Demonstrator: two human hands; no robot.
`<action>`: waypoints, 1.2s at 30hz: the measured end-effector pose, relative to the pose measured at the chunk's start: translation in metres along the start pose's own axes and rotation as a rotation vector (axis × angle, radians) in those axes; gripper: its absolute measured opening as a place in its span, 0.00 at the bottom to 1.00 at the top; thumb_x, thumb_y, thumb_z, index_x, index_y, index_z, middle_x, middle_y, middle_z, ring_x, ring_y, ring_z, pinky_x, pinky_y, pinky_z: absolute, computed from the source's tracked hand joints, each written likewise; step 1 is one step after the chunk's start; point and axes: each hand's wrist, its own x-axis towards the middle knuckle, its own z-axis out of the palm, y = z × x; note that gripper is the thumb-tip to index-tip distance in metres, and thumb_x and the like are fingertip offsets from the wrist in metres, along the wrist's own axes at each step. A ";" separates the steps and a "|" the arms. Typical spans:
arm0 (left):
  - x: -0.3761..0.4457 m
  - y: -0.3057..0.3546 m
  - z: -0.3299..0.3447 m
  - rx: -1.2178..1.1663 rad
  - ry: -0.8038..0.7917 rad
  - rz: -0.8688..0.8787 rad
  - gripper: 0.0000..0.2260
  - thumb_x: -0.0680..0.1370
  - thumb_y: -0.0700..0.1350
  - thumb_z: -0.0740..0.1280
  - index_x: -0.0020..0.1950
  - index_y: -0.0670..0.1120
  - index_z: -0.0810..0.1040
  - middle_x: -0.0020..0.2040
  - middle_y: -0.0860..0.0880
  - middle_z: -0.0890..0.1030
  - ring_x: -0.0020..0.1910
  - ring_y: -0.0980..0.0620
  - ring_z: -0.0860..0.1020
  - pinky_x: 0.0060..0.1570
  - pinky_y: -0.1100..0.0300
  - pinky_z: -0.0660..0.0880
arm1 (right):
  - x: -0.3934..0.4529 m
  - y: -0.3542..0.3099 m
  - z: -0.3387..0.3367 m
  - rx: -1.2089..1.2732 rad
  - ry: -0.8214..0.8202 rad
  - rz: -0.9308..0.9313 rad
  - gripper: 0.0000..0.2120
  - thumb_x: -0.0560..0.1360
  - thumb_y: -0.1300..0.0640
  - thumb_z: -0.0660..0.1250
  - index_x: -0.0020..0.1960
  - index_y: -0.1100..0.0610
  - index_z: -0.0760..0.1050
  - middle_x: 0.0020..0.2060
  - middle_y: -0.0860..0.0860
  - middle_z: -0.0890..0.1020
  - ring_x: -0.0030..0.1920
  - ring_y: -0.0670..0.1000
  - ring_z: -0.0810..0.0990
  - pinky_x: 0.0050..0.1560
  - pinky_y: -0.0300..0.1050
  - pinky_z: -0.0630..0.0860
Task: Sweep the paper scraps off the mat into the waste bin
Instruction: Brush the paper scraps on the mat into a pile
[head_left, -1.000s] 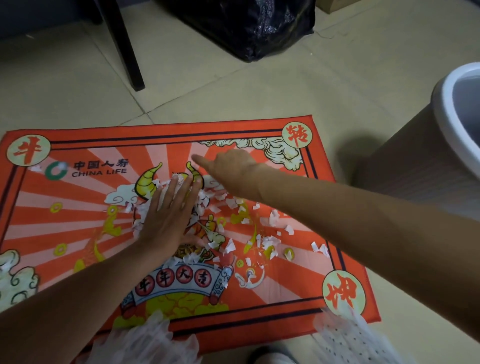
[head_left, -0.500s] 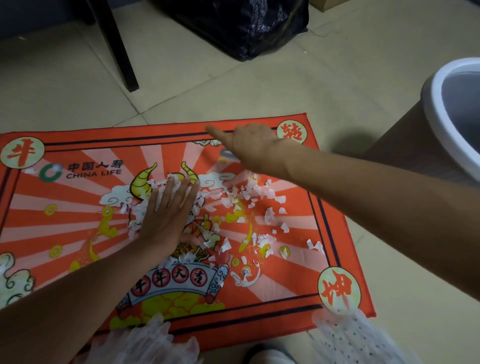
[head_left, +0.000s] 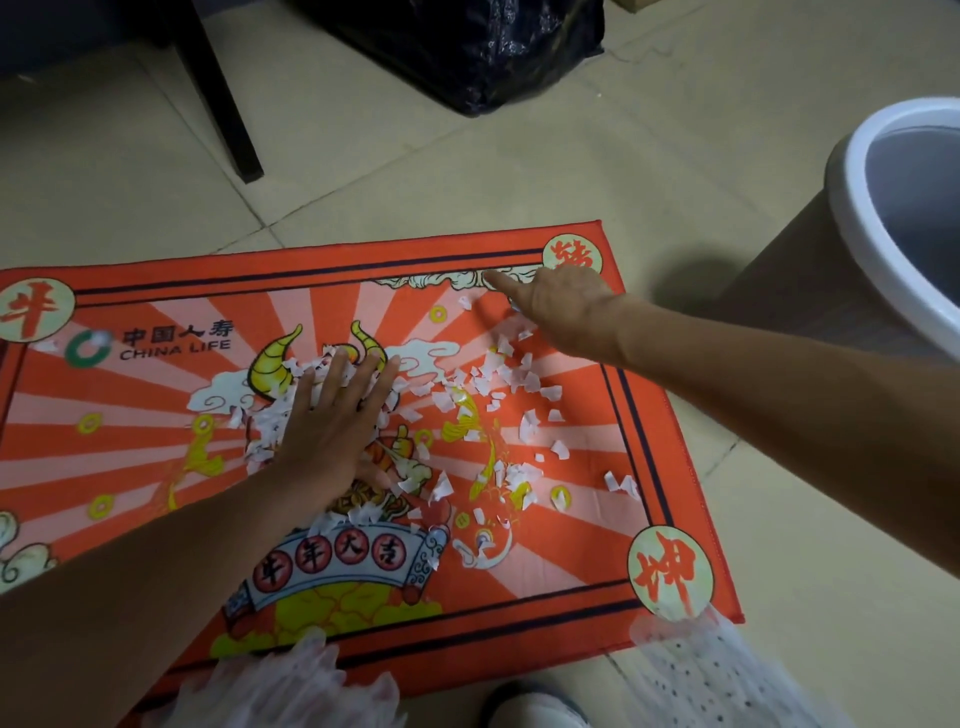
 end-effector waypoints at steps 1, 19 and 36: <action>0.000 0.000 0.000 0.004 -0.008 -0.005 0.59 0.66 0.70 0.67 0.74 0.52 0.24 0.77 0.49 0.28 0.75 0.42 0.29 0.74 0.41 0.35 | 0.000 -0.004 -0.003 0.017 0.002 -0.016 0.44 0.75 0.70 0.62 0.79 0.51 0.39 0.36 0.53 0.65 0.36 0.51 0.71 0.31 0.43 0.67; -0.006 0.001 0.003 -0.080 -0.068 -0.066 0.57 0.69 0.68 0.66 0.74 0.48 0.25 0.72 0.50 0.24 0.75 0.42 0.28 0.75 0.41 0.35 | -0.009 -0.111 -0.045 0.132 0.095 -0.190 0.40 0.77 0.63 0.63 0.79 0.55 0.39 0.47 0.55 0.74 0.50 0.56 0.76 0.39 0.43 0.68; -0.010 -0.021 0.008 -0.109 0.099 0.004 0.61 0.59 0.78 0.58 0.76 0.49 0.27 0.77 0.51 0.30 0.76 0.45 0.30 0.74 0.46 0.36 | 0.010 -0.043 -0.064 -0.002 0.121 -0.001 0.39 0.76 0.66 0.64 0.79 0.54 0.45 0.57 0.57 0.75 0.56 0.58 0.77 0.42 0.45 0.67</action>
